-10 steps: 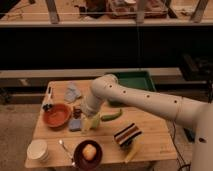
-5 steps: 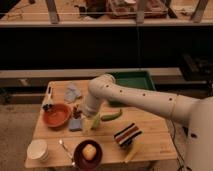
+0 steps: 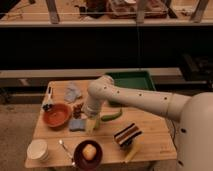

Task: Place sponge in red bowl

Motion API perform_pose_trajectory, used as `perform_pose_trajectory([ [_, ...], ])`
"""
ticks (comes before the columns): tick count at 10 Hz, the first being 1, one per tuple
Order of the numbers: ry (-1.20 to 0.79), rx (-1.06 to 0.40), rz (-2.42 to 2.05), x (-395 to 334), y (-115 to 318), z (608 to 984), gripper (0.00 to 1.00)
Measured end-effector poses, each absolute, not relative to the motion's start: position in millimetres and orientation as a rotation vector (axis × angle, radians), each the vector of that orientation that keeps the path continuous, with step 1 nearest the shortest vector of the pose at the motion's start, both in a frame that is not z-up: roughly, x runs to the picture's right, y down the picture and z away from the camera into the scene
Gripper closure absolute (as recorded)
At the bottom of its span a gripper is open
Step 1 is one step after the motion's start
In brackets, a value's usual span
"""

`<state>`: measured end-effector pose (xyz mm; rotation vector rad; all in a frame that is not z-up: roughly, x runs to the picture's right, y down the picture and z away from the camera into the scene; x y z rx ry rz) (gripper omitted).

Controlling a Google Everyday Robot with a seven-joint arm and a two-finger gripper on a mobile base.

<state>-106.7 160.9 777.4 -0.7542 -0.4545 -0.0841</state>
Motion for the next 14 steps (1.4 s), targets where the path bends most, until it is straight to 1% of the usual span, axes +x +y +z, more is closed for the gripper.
perform_pose_trajectory([
  [3, -0.439, -0.754, -0.094, -108.1, 158.6, 786.9, 0.2],
  [5, -0.429, -0.761, -0.13, -121.4, 167.7, 792.2, 0.2],
  [14, -0.371, -0.794, -0.115, -113.1, 197.5, 821.8, 0.2],
])
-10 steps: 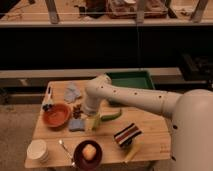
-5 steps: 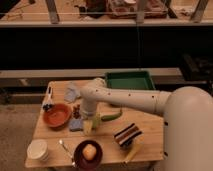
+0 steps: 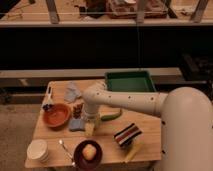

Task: Place sponge in red bowl

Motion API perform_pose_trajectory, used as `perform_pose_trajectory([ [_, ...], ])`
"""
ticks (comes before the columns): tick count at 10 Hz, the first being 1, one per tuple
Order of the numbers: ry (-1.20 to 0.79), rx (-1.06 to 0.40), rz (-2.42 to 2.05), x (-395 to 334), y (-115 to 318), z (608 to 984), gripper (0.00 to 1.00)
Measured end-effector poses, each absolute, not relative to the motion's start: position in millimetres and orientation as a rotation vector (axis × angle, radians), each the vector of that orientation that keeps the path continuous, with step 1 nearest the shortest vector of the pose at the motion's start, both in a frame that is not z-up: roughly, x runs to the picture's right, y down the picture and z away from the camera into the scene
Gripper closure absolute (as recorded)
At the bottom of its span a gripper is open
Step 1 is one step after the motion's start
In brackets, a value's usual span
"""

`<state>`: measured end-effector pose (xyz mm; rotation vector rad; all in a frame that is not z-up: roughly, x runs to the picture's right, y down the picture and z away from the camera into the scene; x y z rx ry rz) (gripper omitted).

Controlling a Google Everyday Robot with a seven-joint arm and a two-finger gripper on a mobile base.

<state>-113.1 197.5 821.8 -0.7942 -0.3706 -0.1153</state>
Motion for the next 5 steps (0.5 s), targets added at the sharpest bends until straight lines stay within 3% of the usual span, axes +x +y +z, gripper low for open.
perform_pose_trajectory([
  [5, -0.359, -0.807, -0.116, -118.7, 199.9, 830.6, 0.2],
])
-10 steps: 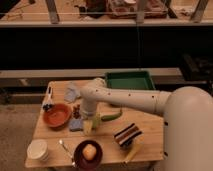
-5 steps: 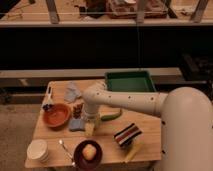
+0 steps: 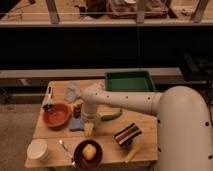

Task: Place sponge in red bowl

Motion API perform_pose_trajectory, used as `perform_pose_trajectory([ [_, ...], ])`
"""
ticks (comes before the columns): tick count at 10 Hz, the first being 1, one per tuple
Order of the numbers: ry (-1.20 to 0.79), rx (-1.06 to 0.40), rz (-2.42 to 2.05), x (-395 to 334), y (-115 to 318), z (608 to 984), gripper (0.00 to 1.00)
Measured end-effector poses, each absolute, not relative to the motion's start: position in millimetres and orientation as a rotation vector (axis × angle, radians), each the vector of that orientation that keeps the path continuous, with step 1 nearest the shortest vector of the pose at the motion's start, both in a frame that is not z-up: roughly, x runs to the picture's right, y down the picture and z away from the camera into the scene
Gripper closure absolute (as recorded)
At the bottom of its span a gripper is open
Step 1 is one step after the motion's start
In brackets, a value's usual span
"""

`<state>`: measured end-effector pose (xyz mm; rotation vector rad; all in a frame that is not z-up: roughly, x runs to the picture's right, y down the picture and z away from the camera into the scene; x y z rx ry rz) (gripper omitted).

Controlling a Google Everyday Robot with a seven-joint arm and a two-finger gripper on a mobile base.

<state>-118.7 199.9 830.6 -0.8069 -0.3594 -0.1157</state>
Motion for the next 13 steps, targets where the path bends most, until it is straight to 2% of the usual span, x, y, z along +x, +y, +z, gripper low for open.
perform_pose_trajectory([
  [5, -0.373, -0.803, -0.119, -122.3, 198.8, 829.8, 0.22],
  [7, -0.385, -0.793, -0.128, -122.7, 196.4, 825.9, 0.38],
  [8, -0.393, -0.789, -0.133, -123.4, 195.1, 823.7, 0.43],
  [13, -0.456, -0.769, -0.099, -119.5, 189.6, 819.5, 0.43],
])
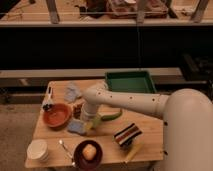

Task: Place sponge in red bowl

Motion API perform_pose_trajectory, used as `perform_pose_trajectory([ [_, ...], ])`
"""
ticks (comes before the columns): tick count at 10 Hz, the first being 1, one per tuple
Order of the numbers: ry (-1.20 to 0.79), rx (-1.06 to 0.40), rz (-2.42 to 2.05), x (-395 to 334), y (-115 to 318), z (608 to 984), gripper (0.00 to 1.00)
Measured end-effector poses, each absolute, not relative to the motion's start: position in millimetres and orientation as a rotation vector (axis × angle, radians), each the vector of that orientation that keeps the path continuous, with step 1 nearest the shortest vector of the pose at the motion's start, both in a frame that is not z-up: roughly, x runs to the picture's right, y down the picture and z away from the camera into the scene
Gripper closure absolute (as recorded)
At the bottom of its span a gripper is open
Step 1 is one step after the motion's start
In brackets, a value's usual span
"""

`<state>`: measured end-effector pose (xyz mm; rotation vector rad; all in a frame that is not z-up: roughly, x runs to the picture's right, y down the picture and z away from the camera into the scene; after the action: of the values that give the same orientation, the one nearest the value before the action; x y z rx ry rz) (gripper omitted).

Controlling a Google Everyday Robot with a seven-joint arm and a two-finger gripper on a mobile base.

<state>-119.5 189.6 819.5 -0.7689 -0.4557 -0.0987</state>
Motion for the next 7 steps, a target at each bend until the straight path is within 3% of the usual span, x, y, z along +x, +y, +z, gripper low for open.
perform_pose_trajectory([
  [4, -0.446, -0.768, -0.105, -118.6, 196.1, 823.3, 0.43],
  [5, -0.445, -0.768, -0.106, -121.2, 197.9, 823.3, 0.4],
  [7, -0.45, -0.758, -0.087, -121.3, 198.1, 820.1, 0.23],
])
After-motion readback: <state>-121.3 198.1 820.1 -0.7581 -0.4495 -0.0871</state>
